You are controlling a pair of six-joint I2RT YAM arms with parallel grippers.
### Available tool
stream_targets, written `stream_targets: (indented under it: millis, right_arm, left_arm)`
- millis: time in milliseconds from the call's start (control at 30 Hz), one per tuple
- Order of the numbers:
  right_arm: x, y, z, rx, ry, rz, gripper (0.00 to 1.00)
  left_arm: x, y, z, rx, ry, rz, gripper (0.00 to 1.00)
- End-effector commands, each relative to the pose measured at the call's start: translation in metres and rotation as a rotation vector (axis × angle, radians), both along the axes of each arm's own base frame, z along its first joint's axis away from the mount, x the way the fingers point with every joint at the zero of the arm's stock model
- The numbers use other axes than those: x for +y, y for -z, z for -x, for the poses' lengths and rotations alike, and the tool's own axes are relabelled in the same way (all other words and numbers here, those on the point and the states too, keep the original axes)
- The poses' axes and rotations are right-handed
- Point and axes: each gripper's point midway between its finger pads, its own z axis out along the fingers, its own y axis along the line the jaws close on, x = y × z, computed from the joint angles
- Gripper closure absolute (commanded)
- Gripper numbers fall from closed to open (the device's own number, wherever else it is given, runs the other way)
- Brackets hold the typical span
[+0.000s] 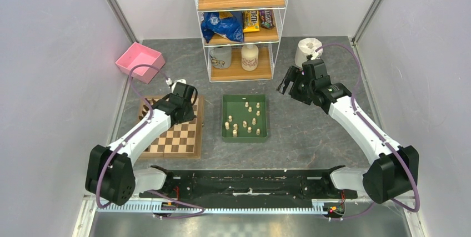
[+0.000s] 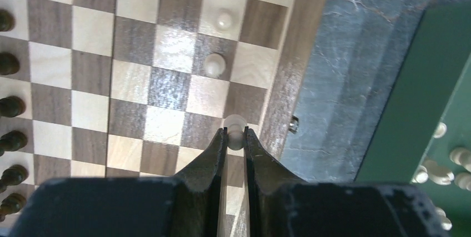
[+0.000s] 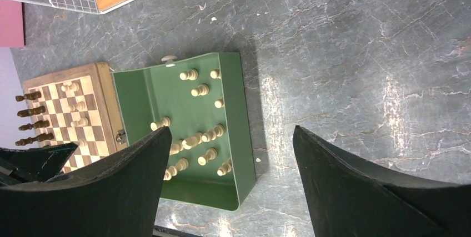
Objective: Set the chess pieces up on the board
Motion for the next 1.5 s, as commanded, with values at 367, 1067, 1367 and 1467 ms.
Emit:
stream_targets:
  millis: [367,1067,1367,1467]
  right_arm:
    - [0.004,-0.015,-0.012,-0.048,0.006,-0.027,0.11]
    - [0.005,-0.014,-0.013,-0.043,0.005,-0.025,0.11]
    - [0.004,-0.014,-0.013,-0.043,0.008,-0.026,0.11]
    - [0.005,-0.014,-0.013,-0.043,0.008,-0.027,0.11]
  left_arm:
    - [0.023,0.017,-0.010,0.028,-0.068,-0.018,0.98]
    - [0.031,0.031,-0.012,0.046,-0.085,-0.045,0.96]
    - [0.032,0.027,-0.009,0.051,-0.088,-0.049,0.76]
    - [0.033,0.023,-0.008,0.046,-0.091,-0.048,0.64]
